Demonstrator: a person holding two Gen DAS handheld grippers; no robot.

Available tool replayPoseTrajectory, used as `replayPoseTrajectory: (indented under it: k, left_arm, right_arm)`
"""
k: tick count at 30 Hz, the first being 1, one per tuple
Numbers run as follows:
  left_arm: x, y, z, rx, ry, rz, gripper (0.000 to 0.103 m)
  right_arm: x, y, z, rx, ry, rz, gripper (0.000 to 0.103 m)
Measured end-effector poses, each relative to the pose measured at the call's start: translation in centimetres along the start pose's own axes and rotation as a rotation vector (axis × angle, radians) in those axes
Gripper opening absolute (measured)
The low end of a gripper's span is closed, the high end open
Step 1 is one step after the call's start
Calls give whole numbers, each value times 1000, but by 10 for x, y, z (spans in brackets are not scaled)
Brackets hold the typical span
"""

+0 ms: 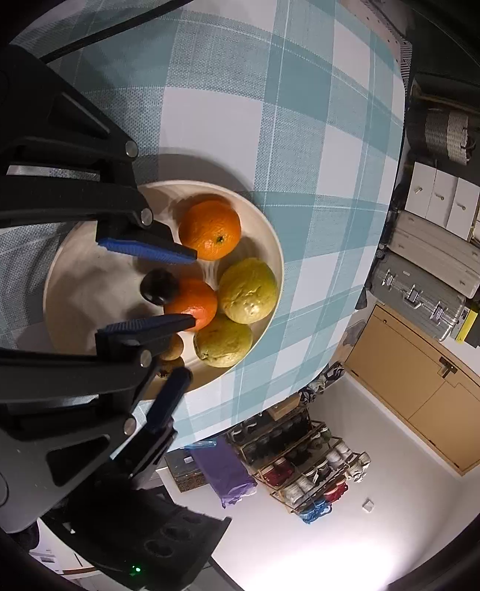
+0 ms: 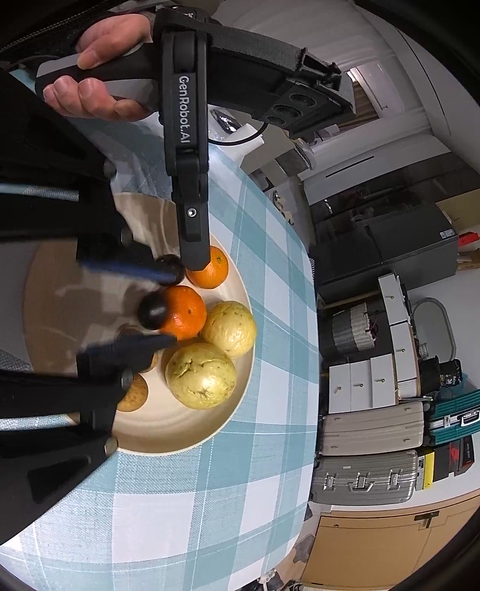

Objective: Organize fruits
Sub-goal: 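Carry both plums onto the plate and open both tools, then move both tools back toward the two red tomatoes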

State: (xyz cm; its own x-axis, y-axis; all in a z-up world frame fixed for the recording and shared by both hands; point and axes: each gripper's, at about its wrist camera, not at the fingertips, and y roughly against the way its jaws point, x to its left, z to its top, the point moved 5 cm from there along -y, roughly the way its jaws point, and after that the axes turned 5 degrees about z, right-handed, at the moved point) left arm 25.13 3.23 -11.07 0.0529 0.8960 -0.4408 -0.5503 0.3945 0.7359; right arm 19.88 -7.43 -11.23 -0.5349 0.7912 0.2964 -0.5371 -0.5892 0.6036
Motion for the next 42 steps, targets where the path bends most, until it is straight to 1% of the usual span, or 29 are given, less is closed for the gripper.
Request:
replayPoseTrajectory:
  k: [1,3,6,7,9,13,14,15,17,18,19,20,21,24,28,31,33,36,39,42]
  left_arm:
    - [0,1,0,1,0,1,24]
    - [0,2,0,-3,-2,7,26]
    - [-2,8,-1,-14,-2,5,27]
    - [-3,12,-1,-21,-5,7,28]
    - [-4,19,-2,-34,-11,17,35]
    - [-7,32,-8,-49,-17,32,38]
    - [-7,35,-10,-51,-19,42,43]
    - [-8,38,-13,-56,-25,71,51]
    - [-10,44,-17,-71,-34,102,61]
    - [-11,48,-20,-79,-40,108,66]
    - [-13,52,-22,-84,-44,112,68]
    - [-15,55,-24,-87,-47,120,75]
    - [-16,59,-27,-93,-51,128,79]
    - [-24,71,-34,-119,-72,144,82]
    - [-34,85,-42,-142,-105,176,86]
    - [-40,94,-49,-155,-115,186,90]
    - [-43,101,-57,-163,-118,200,101]
    - [-48,109,-68,-184,-138,209,102]
    - [-51,113,-80,-173,-149,230,102]
    - [-53,115,-95,-153,-147,229,102]
  right_arm:
    - [0,3,1,-17,-1,3,52]
    - [4,12,3,-52,11,13,52]
    - [8,21,7,-78,24,0,53]
    - [9,23,8,-81,25,-4,55]
    - [9,28,8,-92,21,-9,59]
    - [8,39,7,-112,7,-20,60]
    - [7,43,7,-119,0,-21,61]
    - [7,48,6,-127,-9,-24,63]
    - [6,56,5,-143,-20,-32,70]
    - [6,59,4,-151,-24,-36,78]
    - [5,64,3,-161,-28,-40,83]
    - [5,69,2,-172,-31,-46,85]
    - [5,73,1,-178,-34,-54,88]
    - [6,82,-1,-188,-40,-59,88]
    - [7,93,-5,-196,-49,-74,92]
    - [8,103,-8,-208,-60,-75,95]
    - [10,110,-10,-217,-63,-83,97]
    - [14,121,-14,-229,-56,-89,98]
    - [17,132,-18,-238,-52,-97,99]
    - [20,141,-23,-238,-52,-100,101]
